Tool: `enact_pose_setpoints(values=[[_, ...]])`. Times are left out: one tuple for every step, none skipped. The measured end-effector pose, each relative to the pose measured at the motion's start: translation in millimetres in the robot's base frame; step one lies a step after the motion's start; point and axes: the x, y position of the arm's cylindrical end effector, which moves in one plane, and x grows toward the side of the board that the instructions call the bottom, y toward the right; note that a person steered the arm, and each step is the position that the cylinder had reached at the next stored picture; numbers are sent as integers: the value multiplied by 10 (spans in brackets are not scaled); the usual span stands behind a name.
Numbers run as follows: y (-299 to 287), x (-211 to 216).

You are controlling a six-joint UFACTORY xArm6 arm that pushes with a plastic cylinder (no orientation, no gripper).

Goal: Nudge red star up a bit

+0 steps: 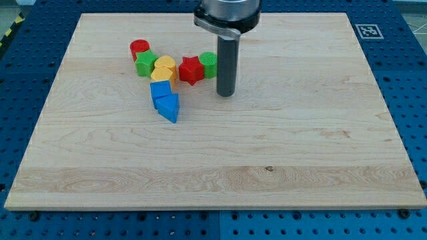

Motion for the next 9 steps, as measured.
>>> enact_pose_setpoints(values=[[-62, -6], [-124, -6], [-250, -6], [-360, -6], [-389, -8], [-389, -9], [-389, -54], [-389, -79], [-389, -84]])
